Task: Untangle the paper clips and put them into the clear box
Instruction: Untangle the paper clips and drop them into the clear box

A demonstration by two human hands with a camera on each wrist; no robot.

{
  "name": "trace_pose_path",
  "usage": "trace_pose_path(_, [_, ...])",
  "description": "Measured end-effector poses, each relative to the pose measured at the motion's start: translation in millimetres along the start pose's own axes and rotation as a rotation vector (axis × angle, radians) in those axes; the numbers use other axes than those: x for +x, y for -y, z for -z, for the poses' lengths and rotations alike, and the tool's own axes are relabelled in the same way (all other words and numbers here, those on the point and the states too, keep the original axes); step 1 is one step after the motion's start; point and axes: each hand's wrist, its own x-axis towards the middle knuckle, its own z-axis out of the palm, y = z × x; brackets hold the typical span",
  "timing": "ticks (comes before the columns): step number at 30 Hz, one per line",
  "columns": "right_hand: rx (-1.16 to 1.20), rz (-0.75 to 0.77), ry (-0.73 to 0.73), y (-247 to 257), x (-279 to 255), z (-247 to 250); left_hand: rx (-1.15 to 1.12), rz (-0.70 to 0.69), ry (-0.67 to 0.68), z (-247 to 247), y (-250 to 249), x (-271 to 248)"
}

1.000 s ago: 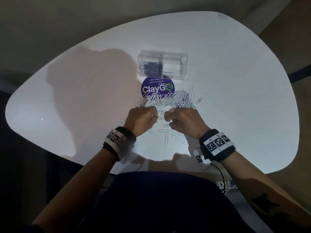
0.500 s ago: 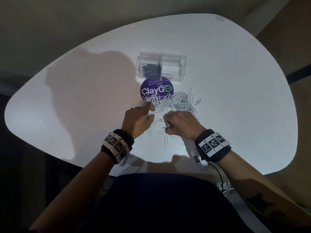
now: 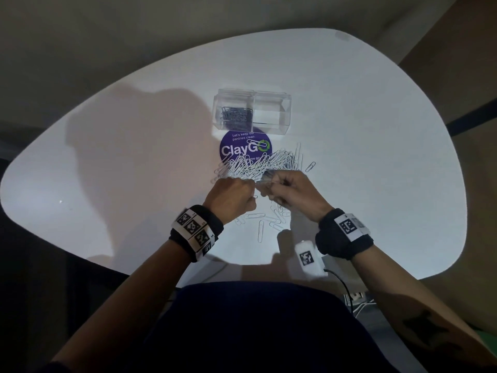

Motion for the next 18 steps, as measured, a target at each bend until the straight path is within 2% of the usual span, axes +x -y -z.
trace_pose_path(4, [0.178,-0.048,-0.066,1.2,5.5,8.4,-0.082,0.001,-0.030,-2.7,-0.6,-1.3])
trace_pose_path(9, [0.257,-0.041,-0.166,-0.6,9.1,11.8,-0.708,0.128,-0.053,8.2,0.2,-5.5])
trace_pose_path(11, [0.252,-0.049,-0.173,-0.7,10.4,14.1,-0.927,0.176,-0.001,16.0,1.0,-3.3])
trace_pose_path(14, [0.188,-0.074,-0.213,0.8,12.9,18.8,-1.437,0.327,0.086,26.3,5.7,-0.4])
trace_pose_path(15, [0.152,-0.076,-0.235,1.0,13.5,20.4,-1.499,0.343,0.107,27.6,8.1,-0.7])
trace_pose_path(18, [0.085,-0.077,-0.244,-1.6,13.9,24.6,-1.618,0.259,0.141,30.2,11.9,-3.6])
